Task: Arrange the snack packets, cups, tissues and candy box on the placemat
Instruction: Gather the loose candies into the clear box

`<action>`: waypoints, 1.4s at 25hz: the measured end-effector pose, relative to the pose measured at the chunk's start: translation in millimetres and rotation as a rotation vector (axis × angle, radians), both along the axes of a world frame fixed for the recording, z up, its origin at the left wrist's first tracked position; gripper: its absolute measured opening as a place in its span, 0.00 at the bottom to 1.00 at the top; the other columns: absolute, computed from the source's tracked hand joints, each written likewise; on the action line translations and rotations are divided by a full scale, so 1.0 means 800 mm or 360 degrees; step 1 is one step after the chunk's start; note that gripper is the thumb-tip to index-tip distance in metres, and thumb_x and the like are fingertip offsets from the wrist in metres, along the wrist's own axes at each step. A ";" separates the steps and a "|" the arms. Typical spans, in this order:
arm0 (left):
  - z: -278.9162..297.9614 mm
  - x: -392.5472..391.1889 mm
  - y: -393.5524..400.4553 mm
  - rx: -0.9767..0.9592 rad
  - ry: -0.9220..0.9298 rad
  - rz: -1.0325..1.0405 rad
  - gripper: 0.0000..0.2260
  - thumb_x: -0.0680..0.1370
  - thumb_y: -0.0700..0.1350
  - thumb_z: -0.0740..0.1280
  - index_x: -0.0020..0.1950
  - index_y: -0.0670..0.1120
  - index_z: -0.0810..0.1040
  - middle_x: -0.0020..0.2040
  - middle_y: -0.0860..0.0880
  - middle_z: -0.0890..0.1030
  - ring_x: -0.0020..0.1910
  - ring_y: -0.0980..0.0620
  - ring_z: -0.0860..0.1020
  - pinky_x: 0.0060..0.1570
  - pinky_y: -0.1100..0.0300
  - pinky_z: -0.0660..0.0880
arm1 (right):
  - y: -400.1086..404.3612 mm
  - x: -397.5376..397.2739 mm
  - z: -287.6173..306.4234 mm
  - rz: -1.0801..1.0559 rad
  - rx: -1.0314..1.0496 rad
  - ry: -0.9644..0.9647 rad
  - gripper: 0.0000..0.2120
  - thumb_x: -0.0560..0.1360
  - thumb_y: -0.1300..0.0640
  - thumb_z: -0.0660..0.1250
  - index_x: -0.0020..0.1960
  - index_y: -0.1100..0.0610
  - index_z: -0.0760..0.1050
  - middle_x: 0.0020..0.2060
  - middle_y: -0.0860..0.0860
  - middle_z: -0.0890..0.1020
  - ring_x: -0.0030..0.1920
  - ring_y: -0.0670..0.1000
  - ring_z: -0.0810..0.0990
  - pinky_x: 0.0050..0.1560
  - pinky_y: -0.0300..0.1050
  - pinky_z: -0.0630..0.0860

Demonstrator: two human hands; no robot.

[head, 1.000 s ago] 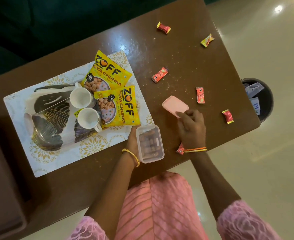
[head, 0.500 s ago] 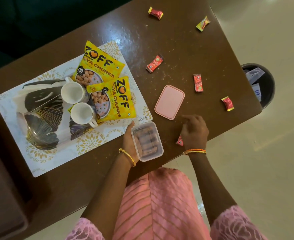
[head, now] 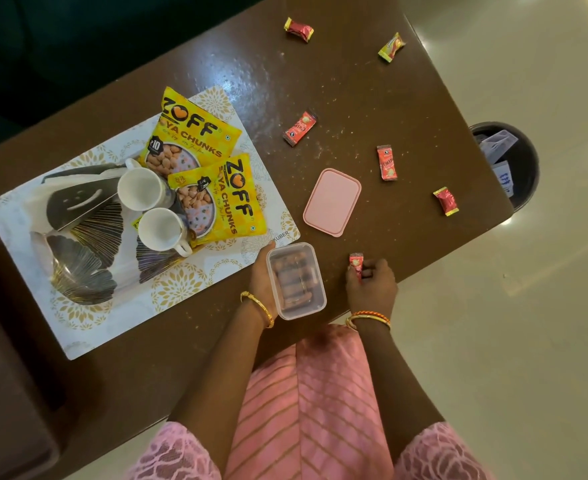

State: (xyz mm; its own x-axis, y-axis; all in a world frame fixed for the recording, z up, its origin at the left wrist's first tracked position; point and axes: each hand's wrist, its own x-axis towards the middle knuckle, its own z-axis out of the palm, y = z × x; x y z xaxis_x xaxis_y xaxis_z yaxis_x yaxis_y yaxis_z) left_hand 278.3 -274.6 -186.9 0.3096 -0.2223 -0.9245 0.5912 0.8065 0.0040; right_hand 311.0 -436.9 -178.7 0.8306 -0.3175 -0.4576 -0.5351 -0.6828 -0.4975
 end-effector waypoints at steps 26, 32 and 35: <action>0.005 0.058 -0.001 0.0009 -0.0204 -0.0084 0.20 0.75 0.62 0.56 0.50 0.48 0.76 0.46 0.46 0.79 0.45 0.46 0.77 0.44 0.49 0.78 | 0.010 0.216 0.017 -0.0060 -0.0022 -0.0158 0.16 0.72 0.55 0.70 0.57 0.61 0.76 0.59 0.59 0.76 0.55 0.57 0.77 0.57 0.51 0.76; 0.016 0.097 -0.012 -0.0187 -0.0276 0.0040 0.25 0.74 0.63 0.56 0.61 0.47 0.74 0.49 0.44 0.80 0.49 0.46 0.77 0.57 0.47 0.71 | -0.003 0.260 -0.002 0.0171 -0.0078 -0.0080 0.13 0.71 0.56 0.71 0.52 0.61 0.75 0.55 0.60 0.77 0.58 0.60 0.75 0.59 0.55 0.74; 0.016 0.115 -0.020 -0.0111 -0.0279 0.0052 0.23 0.75 0.62 0.56 0.59 0.47 0.76 0.51 0.44 0.79 0.51 0.45 0.77 0.58 0.46 0.71 | -0.002 0.254 -0.004 0.0179 -0.0027 -0.0136 0.10 0.72 0.54 0.69 0.46 0.61 0.75 0.48 0.60 0.80 0.51 0.60 0.77 0.53 0.55 0.76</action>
State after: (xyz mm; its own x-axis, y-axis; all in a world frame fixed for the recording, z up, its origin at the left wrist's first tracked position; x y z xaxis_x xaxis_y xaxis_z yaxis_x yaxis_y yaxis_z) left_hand 370.4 -290.9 -173.7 0.4725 -0.2714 -0.8385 0.5600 0.8271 0.0479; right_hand 513.9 -438.8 -182.3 0.8971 -0.2270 -0.3790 -0.4106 -0.7448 -0.5260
